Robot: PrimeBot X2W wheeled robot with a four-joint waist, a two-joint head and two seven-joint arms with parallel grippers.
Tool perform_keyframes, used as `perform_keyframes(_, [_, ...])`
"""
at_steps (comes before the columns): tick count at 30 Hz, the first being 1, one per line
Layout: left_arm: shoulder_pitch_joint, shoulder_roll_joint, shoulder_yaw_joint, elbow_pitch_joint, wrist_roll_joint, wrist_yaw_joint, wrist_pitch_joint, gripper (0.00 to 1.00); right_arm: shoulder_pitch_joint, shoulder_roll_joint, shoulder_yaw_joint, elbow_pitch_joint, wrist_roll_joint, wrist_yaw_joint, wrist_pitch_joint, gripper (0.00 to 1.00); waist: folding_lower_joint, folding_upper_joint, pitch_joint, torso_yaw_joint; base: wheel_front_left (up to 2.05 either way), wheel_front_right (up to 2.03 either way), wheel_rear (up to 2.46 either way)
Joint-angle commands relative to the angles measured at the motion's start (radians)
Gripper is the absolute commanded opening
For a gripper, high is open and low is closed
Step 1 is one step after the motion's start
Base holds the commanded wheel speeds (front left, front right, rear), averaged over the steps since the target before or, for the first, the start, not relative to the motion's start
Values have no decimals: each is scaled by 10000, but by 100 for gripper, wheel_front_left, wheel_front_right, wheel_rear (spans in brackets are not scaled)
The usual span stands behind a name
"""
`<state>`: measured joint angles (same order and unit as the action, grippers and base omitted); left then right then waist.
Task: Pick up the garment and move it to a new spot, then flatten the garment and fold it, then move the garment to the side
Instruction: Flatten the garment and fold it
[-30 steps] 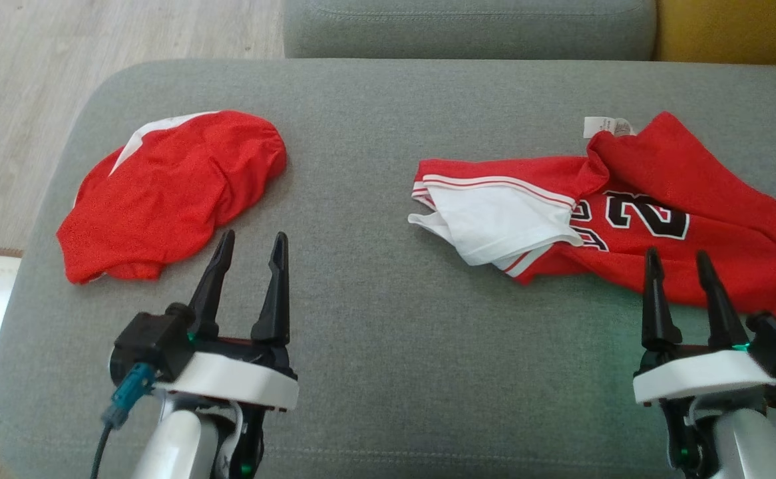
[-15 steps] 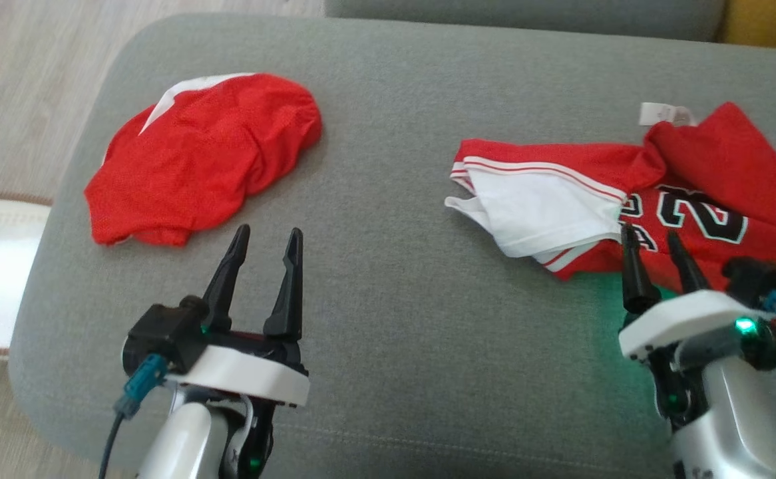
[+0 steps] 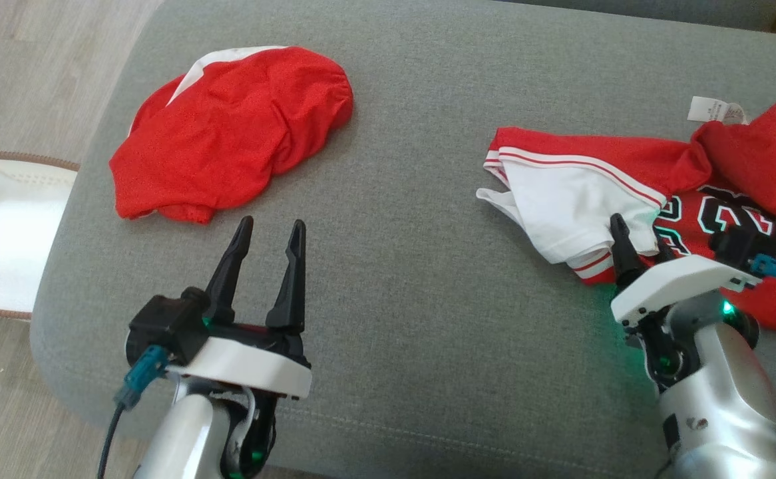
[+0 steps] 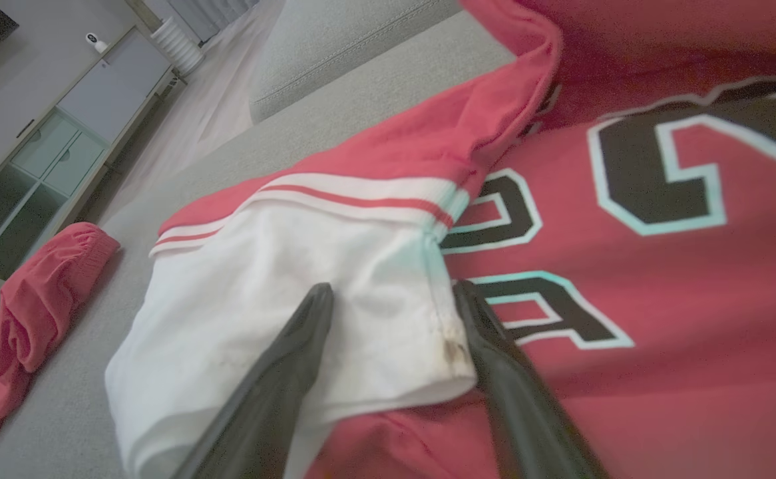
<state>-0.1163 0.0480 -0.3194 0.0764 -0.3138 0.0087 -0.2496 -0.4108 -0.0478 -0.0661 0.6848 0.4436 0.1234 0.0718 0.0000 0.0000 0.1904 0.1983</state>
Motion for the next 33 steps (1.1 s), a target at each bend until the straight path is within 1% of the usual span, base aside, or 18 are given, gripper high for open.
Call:
perform_keyframes(1, [-451, 22, 244, -266, -43, 26, -122, 100, -391, -24, 350, -139, 142, 73, -43, 0, 0, 0, 1, 9, 0, 0, 0])
perform_keyframes(5, [-489, 22, 228, -228, -55, 55, -122, 100, -587, -24, 747, -116, 305, 73, -393, 0, 0, 0, -47, 14, 0, 0, 0])
perform_keyframes(9, [-439, 22, 264, -188, -44, 97, -122, 100, -607, -24, 1223, -465, 444, 73, -684, 0, 0, 0, -229, -63, 0, 0, 0])
perform_keyframes(14, [-330, 22, 266, -189, -26, 130, -122, 100, -390, -24, 1784, -1463, 880, 73, -688, 0, 0, 0, -524, -179, 0, 0, 0])
perform_keyframes(19, [-278, 22, 172, -242, -28, 145, -122, 100, -679, -24, 1856, -2615, 1222, 73, -416, 0, 0, 0, -587, -167, 0, 0, 0])
perform_keyframes(22, [-371, 22, 47, -273, -78, 112, -122, 100, -1451, -24, 1558, -2994, 1029, 73, -77, 0, 0, 0, -468, 41, 0, 0, 0])
perform_keyframes(23, [-371, 22, 47, -273, -78, 112, -122, 100, -1451, -24, 1558, -2994, 1029, 73, -77, 0, 0, 0, -468, 41, 0, 0, 0])
perform_keyframes(25, [-425, 22, -15, -283, -148, 107, -122, 100, -2133, -24, 1245, -2979, 893, 73, 215, 0, 0, 0, -356, 247, 0, 0, 0])
perform_keyframes(26, [-488, 22, -90, -287, -225, 105, -122, 100, -2914, -24, 896, -2767, 485, 73, 456, 0, 0, 0, -203, 487, 0, 0, 0])
perform_keyframes(29, [-604, 22, -238, -303, -375, 122, -122, 100, -4069, -24, 212, -2140, -318, 73, 683, 0, 0, 0, 53, 912, 0, 0, 0])
perform_keyframes(33, [-798, 22, -465, -357, -592, 138, -122, 100, -5427, -82, -944, -1076, -1864, 73, 560, 0, 0, 0, 461, 1462, 0, 0, 0])
